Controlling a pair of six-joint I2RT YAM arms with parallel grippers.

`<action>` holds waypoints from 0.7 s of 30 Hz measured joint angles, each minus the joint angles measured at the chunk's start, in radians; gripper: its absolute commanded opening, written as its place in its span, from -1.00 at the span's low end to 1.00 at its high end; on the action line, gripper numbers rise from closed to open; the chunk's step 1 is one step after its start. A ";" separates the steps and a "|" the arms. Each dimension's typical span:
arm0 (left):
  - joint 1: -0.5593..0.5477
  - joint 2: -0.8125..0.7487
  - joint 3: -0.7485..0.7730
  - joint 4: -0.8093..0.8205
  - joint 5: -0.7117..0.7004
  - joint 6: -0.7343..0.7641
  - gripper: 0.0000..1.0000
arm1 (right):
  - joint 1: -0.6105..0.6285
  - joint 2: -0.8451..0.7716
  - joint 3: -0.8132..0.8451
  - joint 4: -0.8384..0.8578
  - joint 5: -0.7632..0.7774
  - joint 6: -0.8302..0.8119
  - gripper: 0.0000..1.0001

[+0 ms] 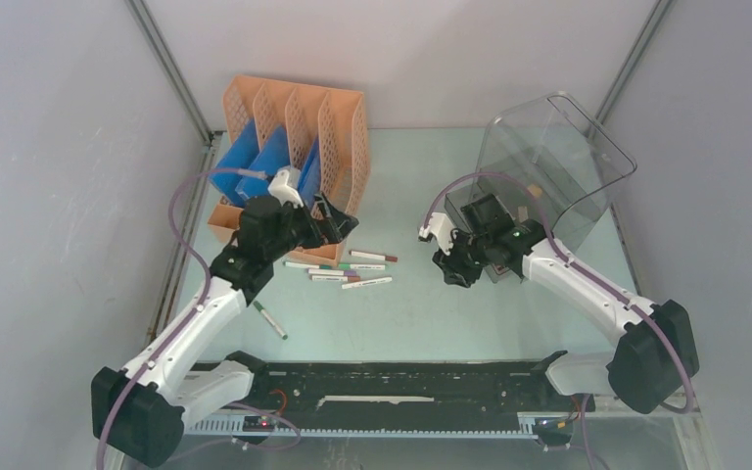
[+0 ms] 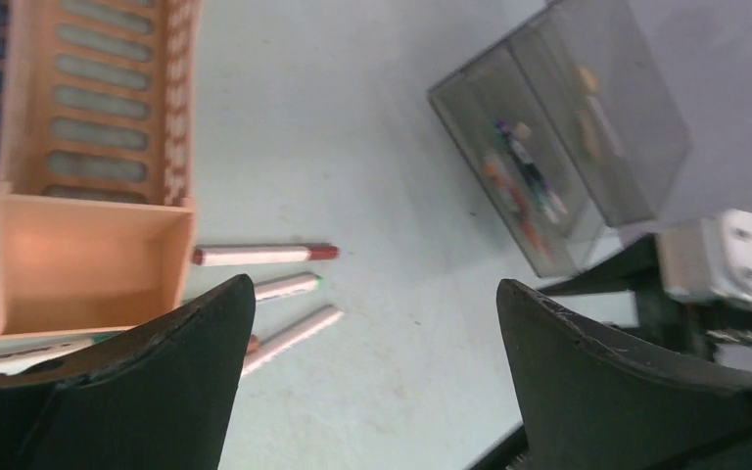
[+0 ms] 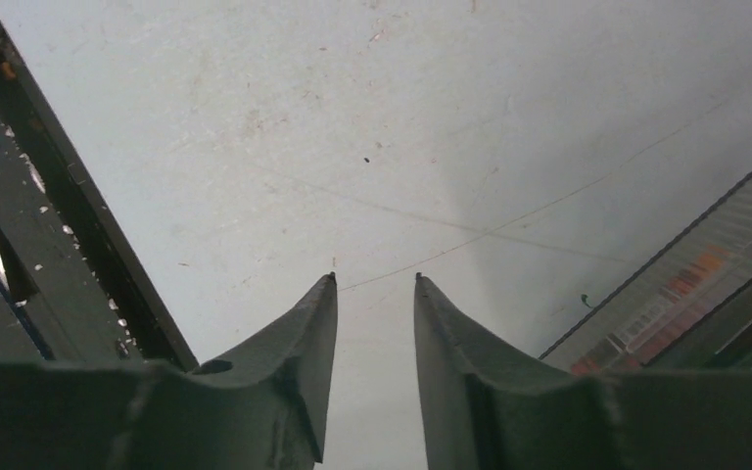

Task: Organize the desk
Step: Close the drawer in the storage box.

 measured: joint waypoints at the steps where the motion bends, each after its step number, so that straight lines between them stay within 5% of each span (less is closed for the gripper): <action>1: 0.002 0.005 0.031 -0.029 0.022 0.001 0.99 | 0.000 0.000 0.000 0.004 0.004 0.003 -0.31; 8: 0.002 -0.009 0.206 -0.198 0.081 0.115 0.99 | -0.001 -0.003 0.000 0.038 0.070 0.035 -0.59; 16: 0.019 -0.061 0.168 -0.283 0.031 0.187 1.00 | 0.010 -0.031 -0.038 0.100 0.201 0.052 -0.95; 21: 0.027 -0.078 0.161 -0.304 0.014 0.196 1.00 | 0.044 -0.026 -0.049 0.124 0.287 0.055 -1.00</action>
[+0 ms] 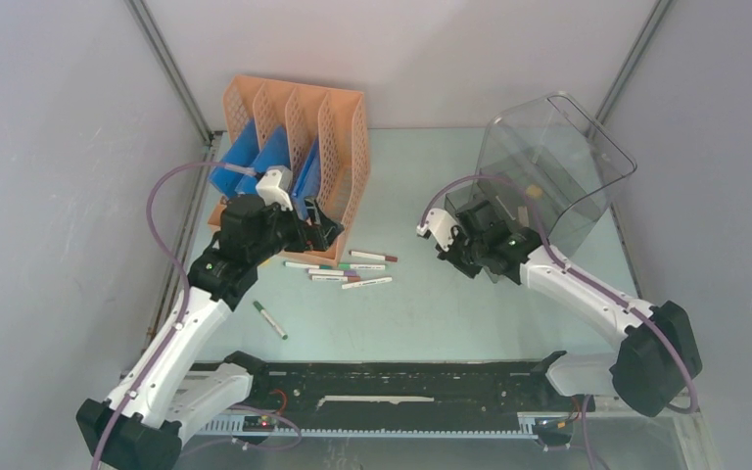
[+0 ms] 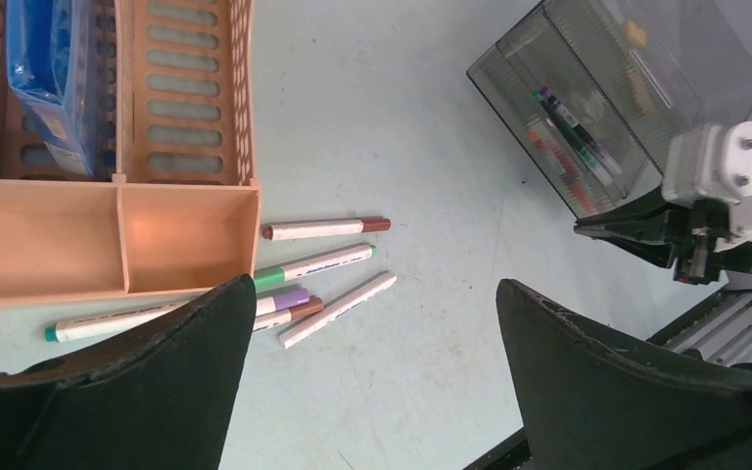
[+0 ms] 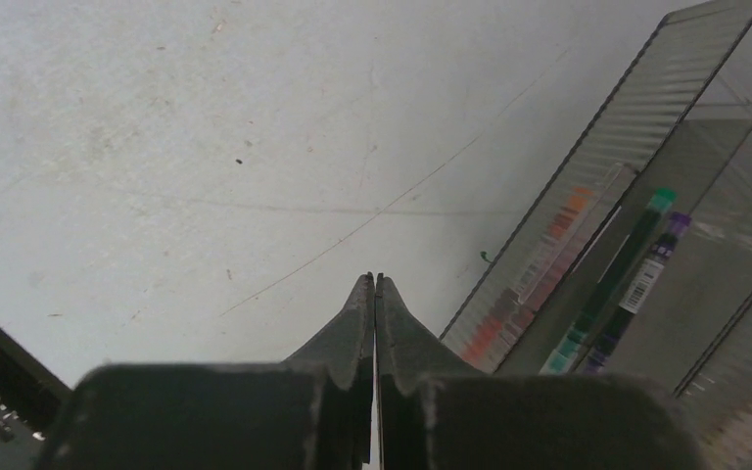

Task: Organize the desk
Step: Close the drawer in the storage box.

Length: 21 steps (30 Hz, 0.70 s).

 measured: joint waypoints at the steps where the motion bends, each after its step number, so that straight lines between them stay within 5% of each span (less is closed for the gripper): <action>1: 0.001 -0.005 0.000 -0.002 -0.005 0.001 1.00 | 0.008 0.005 0.000 0.005 0.015 0.000 -1.00; 21: 0.051 -0.040 -0.004 -0.002 -0.013 0.008 1.00 | 0.021 0.147 -0.022 0.086 0.246 0.004 -0.97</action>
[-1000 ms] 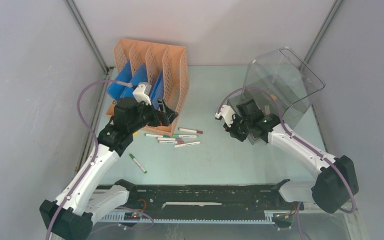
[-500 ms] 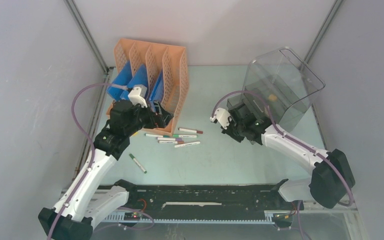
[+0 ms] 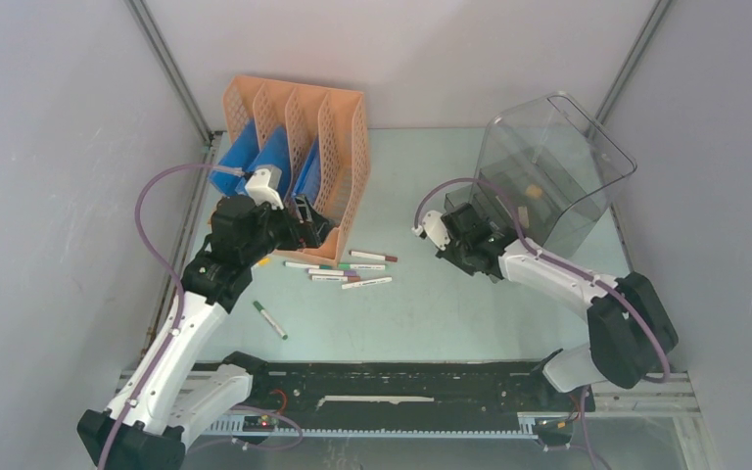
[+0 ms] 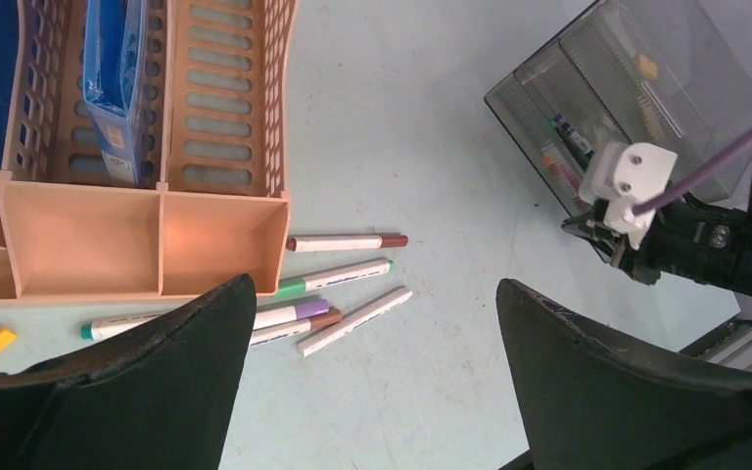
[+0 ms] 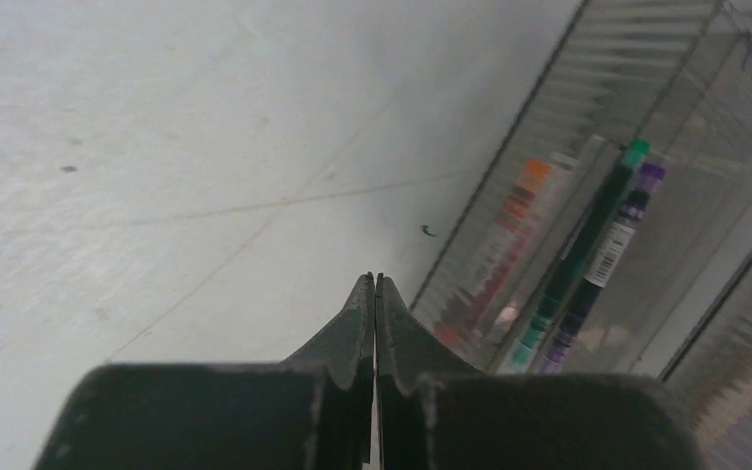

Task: Organize the desk
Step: Close the drawer in the storage box.

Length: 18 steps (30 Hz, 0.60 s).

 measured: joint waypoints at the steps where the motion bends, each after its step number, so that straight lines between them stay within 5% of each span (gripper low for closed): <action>1: 0.001 0.000 0.000 0.000 0.000 0.000 1.00 | -0.008 0.012 0.000 0.008 0.018 0.002 -0.93; 14: 0.014 0.000 0.000 0.001 0.002 -0.001 1.00 | -0.167 0.063 -0.051 0.146 0.269 0.011 0.06; 18: 0.016 0.001 0.000 0.001 0.009 -0.001 1.00 | -0.171 0.063 -0.054 0.157 0.278 0.012 0.11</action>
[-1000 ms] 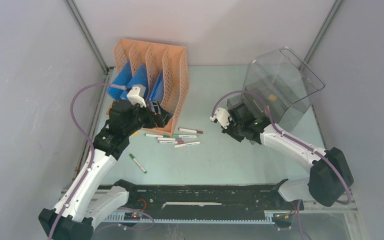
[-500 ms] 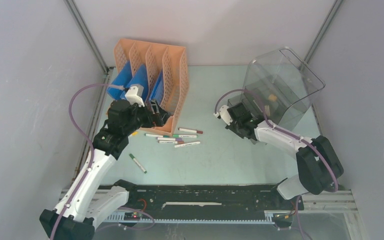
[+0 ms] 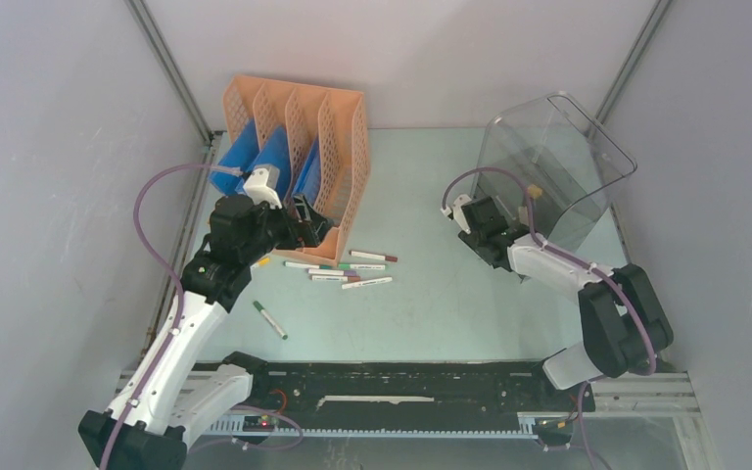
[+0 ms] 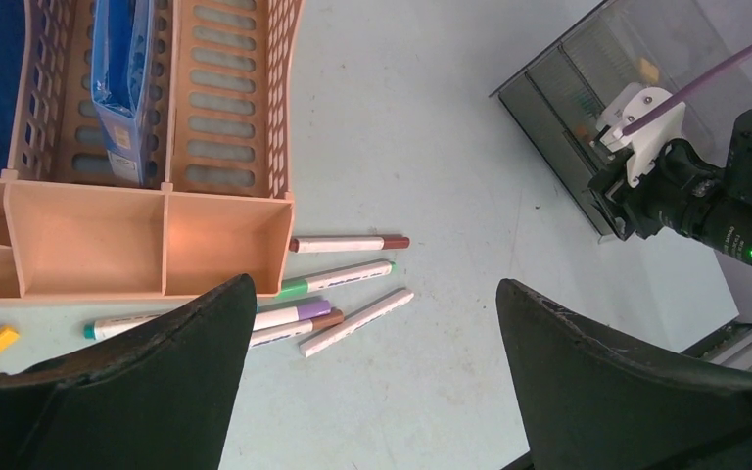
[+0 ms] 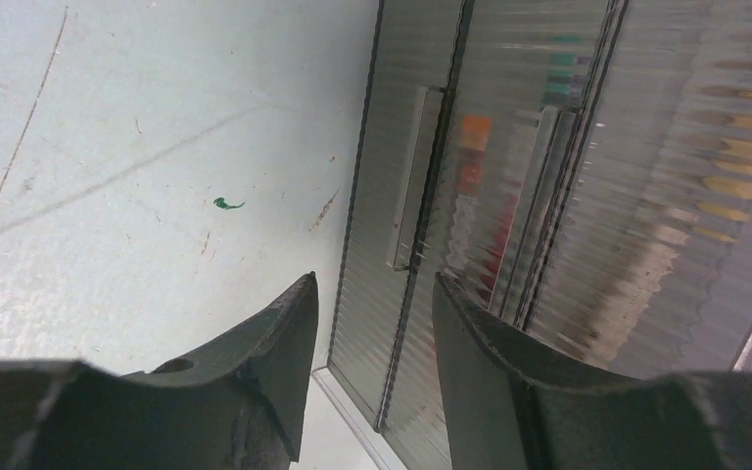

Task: Organize the desk
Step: Close the drawer in the storage box, then open the drawer in the storage box.

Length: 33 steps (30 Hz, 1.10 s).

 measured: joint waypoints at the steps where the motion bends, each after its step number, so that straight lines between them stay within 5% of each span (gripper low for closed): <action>1: 0.000 0.000 0.000 0.000 0.002 0.000 1.00 | -0.001 0.000 0.000 0.001 -0.001 0.000 0.12; 9: 0.008 0.000 -0.022 0.032 0.071 0.000 1.00 | 0.008 -0.081 -0.002 -0.047 -0.108 0.010 0.15; 26: 0.015 -0.068 -0.162 0.296 0.232 -0.077 1.00 | -0.064 -0.518 0.046 -0.274 -0.785 -0.015 0.17; 33: -0.152 -0.048 -0.273 0.509 0.182 -0.198 1.00 | -0.147 -0.642 0.080 -0.326 -0.980 -0.005 0.17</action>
